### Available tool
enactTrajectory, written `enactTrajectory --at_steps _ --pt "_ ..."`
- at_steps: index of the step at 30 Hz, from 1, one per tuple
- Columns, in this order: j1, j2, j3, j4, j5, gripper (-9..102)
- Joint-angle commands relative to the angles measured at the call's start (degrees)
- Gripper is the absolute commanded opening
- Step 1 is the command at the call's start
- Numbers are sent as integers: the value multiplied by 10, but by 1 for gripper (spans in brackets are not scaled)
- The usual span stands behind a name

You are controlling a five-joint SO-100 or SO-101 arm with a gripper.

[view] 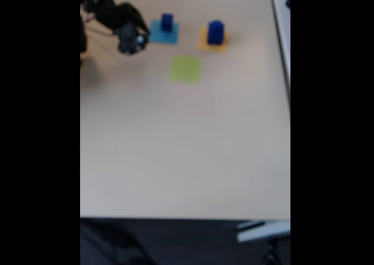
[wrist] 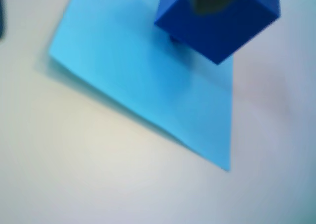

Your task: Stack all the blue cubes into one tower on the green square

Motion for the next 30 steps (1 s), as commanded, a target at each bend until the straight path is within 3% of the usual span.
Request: enactTrajectory --at_steps 1,30 --pt "-14 -5 -50 14 223 20" --pt "-75 13 -20 36 330 20"
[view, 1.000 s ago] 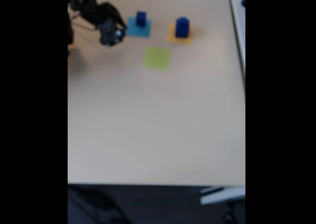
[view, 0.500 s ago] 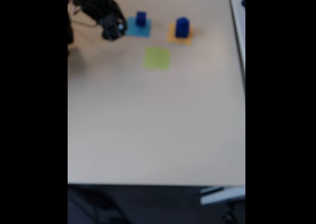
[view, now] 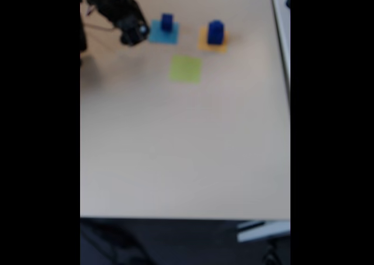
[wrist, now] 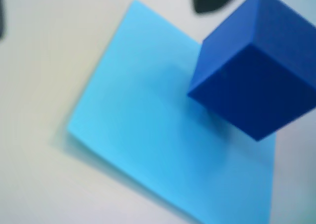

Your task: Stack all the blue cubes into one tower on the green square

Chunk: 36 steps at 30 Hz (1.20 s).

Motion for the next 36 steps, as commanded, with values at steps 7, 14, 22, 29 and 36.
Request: enactTrajectory --at_steps 7,14,22,29,36 --pt "-19 38 18 -1 410 20" --pt "-28 57 35 -1 486 20" --pt "-33 94 87 -32 572 20" --pt "-35 109 102 -37 609 20" --pt "-36 102 112 -54 631 20"
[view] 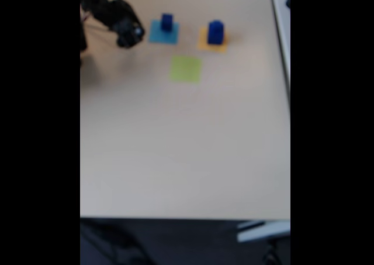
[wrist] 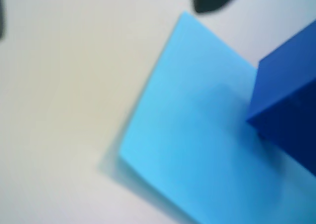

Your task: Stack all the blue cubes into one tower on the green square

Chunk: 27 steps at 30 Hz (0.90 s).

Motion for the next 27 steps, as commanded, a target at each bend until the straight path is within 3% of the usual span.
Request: enactTrajectory --at_steps 1,17,27 --pt "-5 3 -4 -16 634 20" --pt "-21 -11 29 -83 689 20" --pt "-24 -113 32 -192 698 20"
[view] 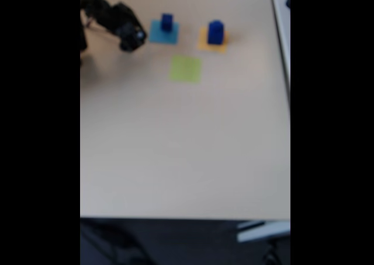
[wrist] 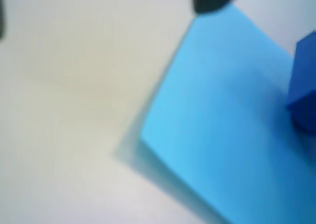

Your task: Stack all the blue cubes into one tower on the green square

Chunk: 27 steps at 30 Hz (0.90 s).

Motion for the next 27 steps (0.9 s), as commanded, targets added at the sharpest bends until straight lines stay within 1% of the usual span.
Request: enactTrajectory --at_steps 1,12,22,27 --pt "-9 -6 -17 -24 699 20" --pt "-15 20 44 -75 700 20" --pt "-16 3 62 -106 695 20" --pt "-22 -10 76 -137 700 20"
